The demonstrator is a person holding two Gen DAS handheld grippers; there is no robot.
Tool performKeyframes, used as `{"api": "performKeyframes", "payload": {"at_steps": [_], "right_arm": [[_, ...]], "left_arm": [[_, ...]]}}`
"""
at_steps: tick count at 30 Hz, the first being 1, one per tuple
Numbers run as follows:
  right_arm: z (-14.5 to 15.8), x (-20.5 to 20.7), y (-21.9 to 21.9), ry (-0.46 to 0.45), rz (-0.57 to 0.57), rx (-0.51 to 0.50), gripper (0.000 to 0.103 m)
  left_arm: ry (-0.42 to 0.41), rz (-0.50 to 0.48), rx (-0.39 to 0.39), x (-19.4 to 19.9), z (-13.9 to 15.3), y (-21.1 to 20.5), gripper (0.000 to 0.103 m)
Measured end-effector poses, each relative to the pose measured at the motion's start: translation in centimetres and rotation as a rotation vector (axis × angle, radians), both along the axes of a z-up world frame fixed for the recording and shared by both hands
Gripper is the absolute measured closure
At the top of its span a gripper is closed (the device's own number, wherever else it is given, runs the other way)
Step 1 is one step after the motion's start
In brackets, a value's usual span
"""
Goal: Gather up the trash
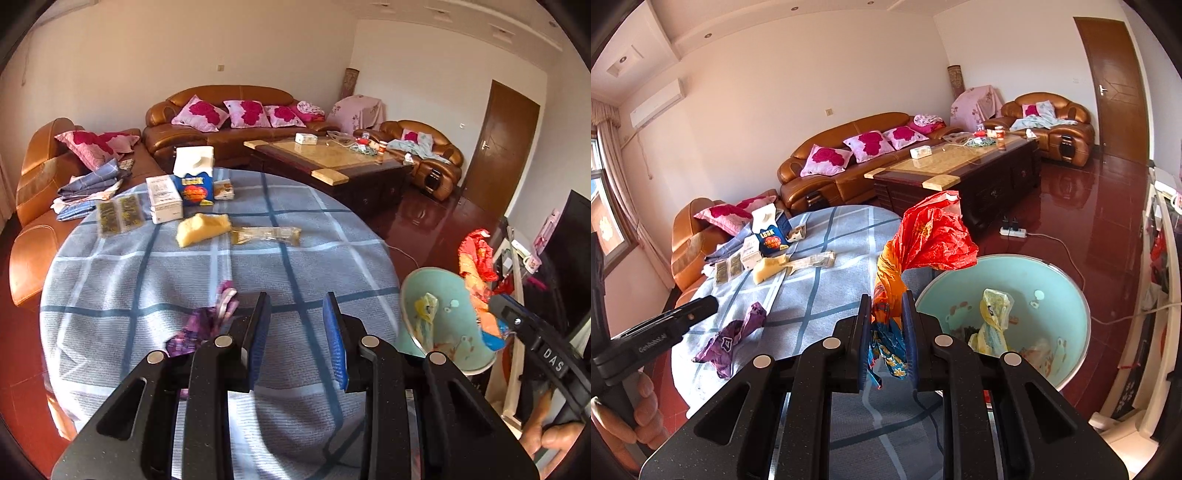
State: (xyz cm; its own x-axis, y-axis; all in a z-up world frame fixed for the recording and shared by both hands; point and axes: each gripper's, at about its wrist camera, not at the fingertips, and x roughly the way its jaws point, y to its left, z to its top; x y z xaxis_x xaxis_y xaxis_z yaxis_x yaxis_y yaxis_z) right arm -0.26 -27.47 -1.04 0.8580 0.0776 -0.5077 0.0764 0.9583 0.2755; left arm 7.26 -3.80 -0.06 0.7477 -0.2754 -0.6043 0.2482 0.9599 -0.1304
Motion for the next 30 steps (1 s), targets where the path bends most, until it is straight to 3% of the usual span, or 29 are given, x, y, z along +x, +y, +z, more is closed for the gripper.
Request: {"api": "performKeyframes", "payload": {"at_steps": [5,7,9,12,17,18,20,30], "right_arm": [[-0.3,0.2,-0.1,0.008,0.002,0.005,0.086],[-0.4,0.3,0.0,0.011,0.003,0.006,0.086],[-0.4,0.4,0.0,0.013,0.004,0.006,0.086],[-0.3,0.4,-0.2,0.009,0.002,0.006,0.086],[-0.2,0.3,-0.4,0.003,0.001,0.012,0.086],[-0.2,0.3,-0.5,0.004,0.002,0.013,0.086],[-0.1,0.2,-0.5,0.003,0.003,0.011,0.086],[0.1,0.0,-1.0,0.000,-0.013,0.005,0.086]], "left_arm": [[0.055,0.075,0.039,2.3,-1.2,3.4,0.073],[0.065,0.113,0.066,3.2,-2.0,3.9,0.066],[0.078,0.131,0.099,4.2,-3.0,4.0,0.051],[0.136,0.159,0.153,5.2,-4.9,3.7,0.046],[0.237,0.187,0.203,5.9,-8.2,3.8,0.047],[0.248,0.188,0.194,6.0,-8.6,3.9,0.057],[0.256,0.178,0.176,5.9,-8.9,4.1,0.064],[0.103,0.148,0.121,4.0,-3.4,2.0,0.068]]}}
